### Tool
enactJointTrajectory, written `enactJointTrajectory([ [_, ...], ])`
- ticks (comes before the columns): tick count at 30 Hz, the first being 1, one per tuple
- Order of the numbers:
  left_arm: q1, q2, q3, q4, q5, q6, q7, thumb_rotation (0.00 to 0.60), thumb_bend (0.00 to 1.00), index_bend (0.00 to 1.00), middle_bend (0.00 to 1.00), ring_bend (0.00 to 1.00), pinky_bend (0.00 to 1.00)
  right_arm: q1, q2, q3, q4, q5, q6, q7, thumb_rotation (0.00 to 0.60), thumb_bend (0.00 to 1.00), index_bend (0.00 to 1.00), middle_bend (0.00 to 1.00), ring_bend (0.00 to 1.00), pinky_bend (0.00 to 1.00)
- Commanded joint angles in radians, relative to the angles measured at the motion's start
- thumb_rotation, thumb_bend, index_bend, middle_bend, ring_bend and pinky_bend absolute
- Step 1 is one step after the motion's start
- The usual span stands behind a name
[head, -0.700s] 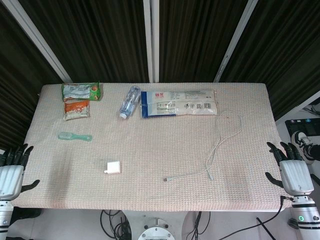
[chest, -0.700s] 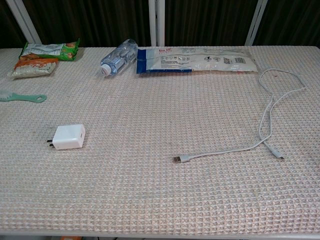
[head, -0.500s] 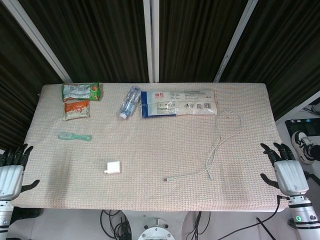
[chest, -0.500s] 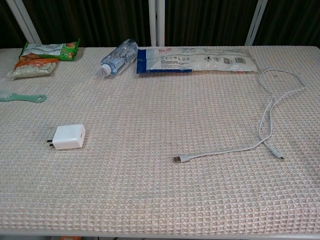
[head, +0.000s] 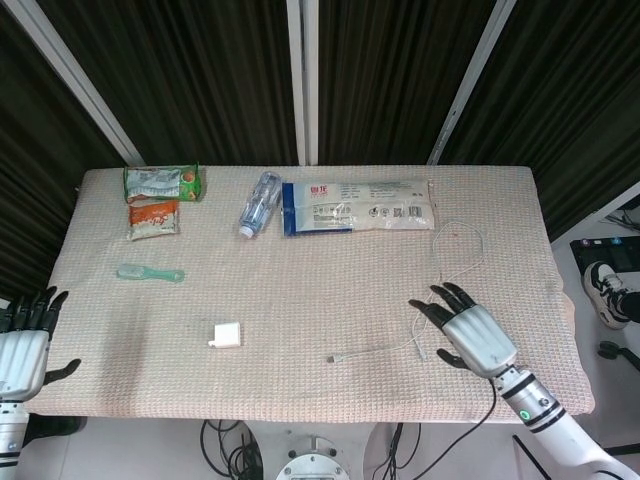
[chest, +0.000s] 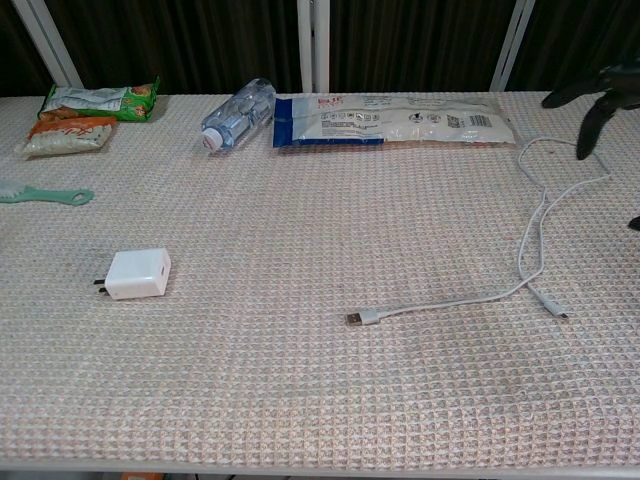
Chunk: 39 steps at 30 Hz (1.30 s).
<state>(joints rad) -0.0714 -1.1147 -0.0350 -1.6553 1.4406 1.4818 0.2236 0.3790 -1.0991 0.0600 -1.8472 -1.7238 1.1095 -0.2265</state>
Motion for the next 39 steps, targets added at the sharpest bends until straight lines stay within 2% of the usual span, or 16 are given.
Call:
enactJointTrajectory([
  [1, 0.004, -0.001, 0.002, -0.003, -0.002, 0.003, 0.003, 0.600, 0.02, 0.08, 0.01, 0.00, 0.00, 0.118, -0.107, 0.028, -0.048, 0.033, -0.164, -0.140, 0.600, 0.11, 0.18, 0.30, 0.11, 0.14],
  [9, 0.010, -0.008, 0.006, 0.014, -0.015, -0.006, -0.010, 0.600, 0.02, 0.08, 0.01, 0.00, 0.00, 0.210, -0.304, 0.043, 0.019, 0.219, -0.312, -0.342, 0.600, 0.16, 0.24, 0.30, 0.11, 0.13],
  [13, 0.011, -0.016, 0.007, 0.030, -0.022, -0.014, -0.024, 0.600, 0.02, 0.08, 0.01, 0.00, 0.00, 0.240, -0.373, 0.032, 0.060, 0.278, -0.344, -0.373, 0.600, 0.20, 0.24, 0.33, 0.11, 0.13],
  [18, 0.012, -0.022, 0.008, 0.046, -0.025, -0.020, -0.038, 0.600, 0.02, 0.08, 0.01, 0.00, 0.00, 0.256, -0.421, 0.020, 0.106, 0.310, -0.343, -0.353, 0.600, 0.22, 0.24, 0.36, 0.12, 0.13],
  [30, 0.010, -0.031, 0.007, 0.062, -0.023, -0.025, -0.050, 0.600, 0.02, 0.09, 0.01, 0.00, 0.00, 0.275, -0.479, -0.028, 0.197, 0.251, -0.305, -0.224, 0.600, 0.24, 0.24, 0.37, 0.12, 0.13],
  [39, 0.004, -0.033, 0.005, 0.065, -0.020, -0.032, -0.048, 0.600, 0.02, 0.09, 0.01, 0.00, 0.00, 0.242, -0.417, -0.114, 0.166, 0.144, -0.222, -0.144, 0.600, 0.24, 0.24, 0.38, 0.14, 0.13],
])
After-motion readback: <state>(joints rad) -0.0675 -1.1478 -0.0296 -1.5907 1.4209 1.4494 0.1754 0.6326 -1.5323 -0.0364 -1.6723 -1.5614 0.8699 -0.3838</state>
